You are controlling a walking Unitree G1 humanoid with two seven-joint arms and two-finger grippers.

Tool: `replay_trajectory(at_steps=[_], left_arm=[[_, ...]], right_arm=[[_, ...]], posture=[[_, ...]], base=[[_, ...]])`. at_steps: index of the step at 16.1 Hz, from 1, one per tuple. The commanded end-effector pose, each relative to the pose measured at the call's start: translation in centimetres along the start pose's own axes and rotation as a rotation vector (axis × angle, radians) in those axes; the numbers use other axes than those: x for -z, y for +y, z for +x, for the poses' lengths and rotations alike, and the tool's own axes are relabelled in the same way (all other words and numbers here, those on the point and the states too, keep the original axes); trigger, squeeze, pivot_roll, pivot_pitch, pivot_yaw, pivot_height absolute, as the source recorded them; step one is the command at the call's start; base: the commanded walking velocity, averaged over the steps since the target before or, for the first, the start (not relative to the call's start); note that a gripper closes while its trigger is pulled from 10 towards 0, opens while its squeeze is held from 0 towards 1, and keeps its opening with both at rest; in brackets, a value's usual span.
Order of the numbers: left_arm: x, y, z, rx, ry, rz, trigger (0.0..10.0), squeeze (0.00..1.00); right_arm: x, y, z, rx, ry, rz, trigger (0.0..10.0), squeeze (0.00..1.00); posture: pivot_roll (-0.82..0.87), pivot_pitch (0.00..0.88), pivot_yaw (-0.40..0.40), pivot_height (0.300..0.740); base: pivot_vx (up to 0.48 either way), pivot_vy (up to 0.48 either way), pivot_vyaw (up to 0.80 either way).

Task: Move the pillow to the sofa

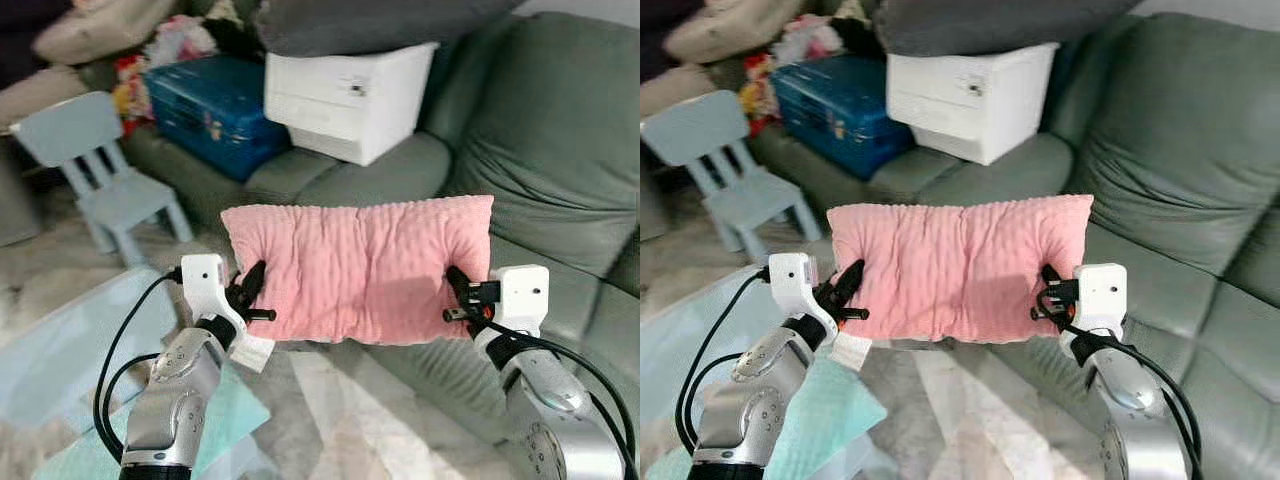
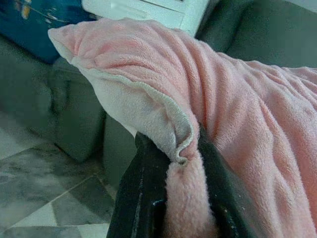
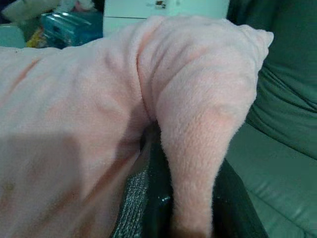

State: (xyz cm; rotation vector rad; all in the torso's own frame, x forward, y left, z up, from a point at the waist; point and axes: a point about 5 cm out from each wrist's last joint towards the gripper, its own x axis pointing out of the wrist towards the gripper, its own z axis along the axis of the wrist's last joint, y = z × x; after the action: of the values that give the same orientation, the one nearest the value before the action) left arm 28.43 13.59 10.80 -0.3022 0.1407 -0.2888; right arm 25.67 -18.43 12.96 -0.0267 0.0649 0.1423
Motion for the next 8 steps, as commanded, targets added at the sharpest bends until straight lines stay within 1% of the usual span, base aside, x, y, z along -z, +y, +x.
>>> replay_trajectory(at_steps=[1,2,8], left_arm=[[-0.53,-0.25,0.21,0.014,-0.012,0.006,10.0,0.0],[-0.5,-0.24,0.23,0.014,-0.012,-0.002,10.0,0.0],[-0.47,-0.52,0.23,0.035,-0.012,-0.031,10.0,0.0]], right_arm=[[-0.58,0.24,0.05,-0.008,-0.022,-0.002,10.0,0.0],[-0.63,0.23,0.01,-0.008,-0.027,-0.001,10.0,0.0],[-0.72,0.12,-0.08,-0.008,-0.029,-0.007,10.0,0.0]], posture=[[-0.22,0.0,0.032,0.74],[-0.22,0.0,0.032,0.74],[-0.22,0.0,0.03,0.74]], base=[[0.0,0.0,-0.79],[0.0,0.0,-0.46],[0.0,0.0,0.0]])
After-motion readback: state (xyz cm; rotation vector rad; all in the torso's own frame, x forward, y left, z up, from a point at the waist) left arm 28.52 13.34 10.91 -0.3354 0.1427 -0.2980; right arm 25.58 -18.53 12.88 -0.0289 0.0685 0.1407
